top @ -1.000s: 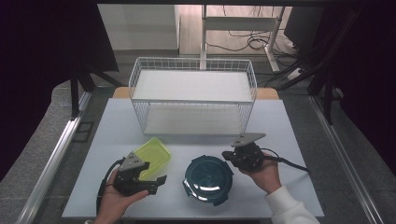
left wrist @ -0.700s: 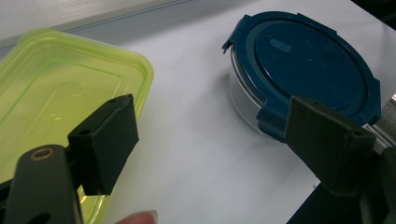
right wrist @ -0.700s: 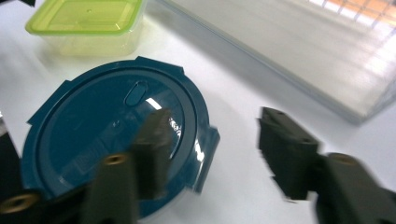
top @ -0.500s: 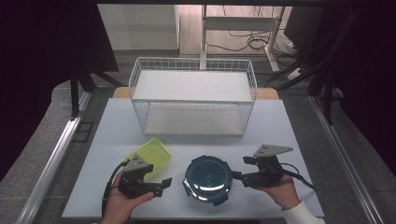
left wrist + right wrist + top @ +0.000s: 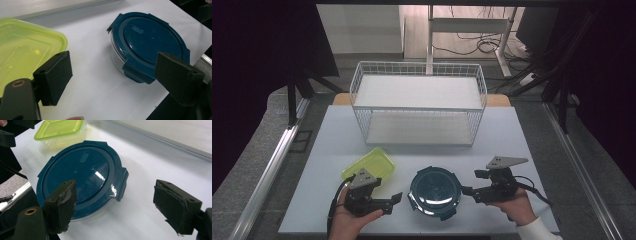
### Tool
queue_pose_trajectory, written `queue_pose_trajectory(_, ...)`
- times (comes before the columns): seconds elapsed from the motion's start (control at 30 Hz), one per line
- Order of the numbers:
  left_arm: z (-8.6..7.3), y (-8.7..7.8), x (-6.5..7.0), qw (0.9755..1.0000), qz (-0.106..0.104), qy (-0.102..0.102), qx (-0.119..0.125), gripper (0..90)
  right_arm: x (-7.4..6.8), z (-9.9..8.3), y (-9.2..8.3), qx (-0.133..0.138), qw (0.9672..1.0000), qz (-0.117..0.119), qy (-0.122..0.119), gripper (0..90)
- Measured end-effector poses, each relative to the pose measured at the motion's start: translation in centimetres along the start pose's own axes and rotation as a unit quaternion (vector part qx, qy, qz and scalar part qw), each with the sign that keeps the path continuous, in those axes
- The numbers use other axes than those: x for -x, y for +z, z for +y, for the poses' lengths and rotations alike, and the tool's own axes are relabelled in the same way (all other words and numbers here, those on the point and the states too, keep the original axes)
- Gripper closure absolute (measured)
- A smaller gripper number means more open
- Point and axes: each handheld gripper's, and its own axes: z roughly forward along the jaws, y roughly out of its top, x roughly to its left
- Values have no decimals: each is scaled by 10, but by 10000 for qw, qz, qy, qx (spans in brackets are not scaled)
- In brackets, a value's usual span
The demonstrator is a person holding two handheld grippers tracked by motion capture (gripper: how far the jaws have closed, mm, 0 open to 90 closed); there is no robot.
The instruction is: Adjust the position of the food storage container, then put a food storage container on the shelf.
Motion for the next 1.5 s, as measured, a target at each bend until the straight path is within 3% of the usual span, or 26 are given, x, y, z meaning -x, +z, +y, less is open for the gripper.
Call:
queue_pose_trajectory(0.2,0,1,1,9999,-98,-13,-64,147,1,2,-2,55,9998,80,188,191)
queue_pose_trajectory(0.37,0,4,2,9994,-207,-229,-126,123,3,3,-3,49,9996,104,243,183)
queue_pose_trajectory(0.43,-1,7,6,9987,-366,-315,-148,103,5,4,1,-42,9994,180,305,158)
queue_pose_trajectory(0.67,-5,17,17,9972,-487,-534,-191,100,7,8,10,-162,9979,422,473,148)
queue_pose_trajectory(0.87,-9,30,21,9942,-552,-885,-279,99,10,9,19,-299,9969,506,529,133)
queue_pose_trajectory(1.0,-11,40,27,9936,-496,-924,-411,107,13,9,28,-400,9952,596,659,109)
queue_pose_trajectory(1.17,-14,52,24,9886,-564,-1318,-467,107,15,8,33,-444,9946,603,721,98)
queue_pose_trajectory(1.3,-17,61,20,9826,-698,-1659,-462,99,16,8,39,-524,9934,668,769,93)
queue_pose_trajectory(1.37,-18,64,20,9809,-774,-1723,-465,98,16,8,41,-543,9932,676,775,92)
queue_pose_trajectory(1.47,-19,69,21,9805,-768,-1735,-507,93,18,9,47,-602,9920,716,850,92)
queue_pose_trajectory(1.5,-19,71,21,9791,-797,-1797,-516,93,19,9,49,-614,9915,745,876,92)
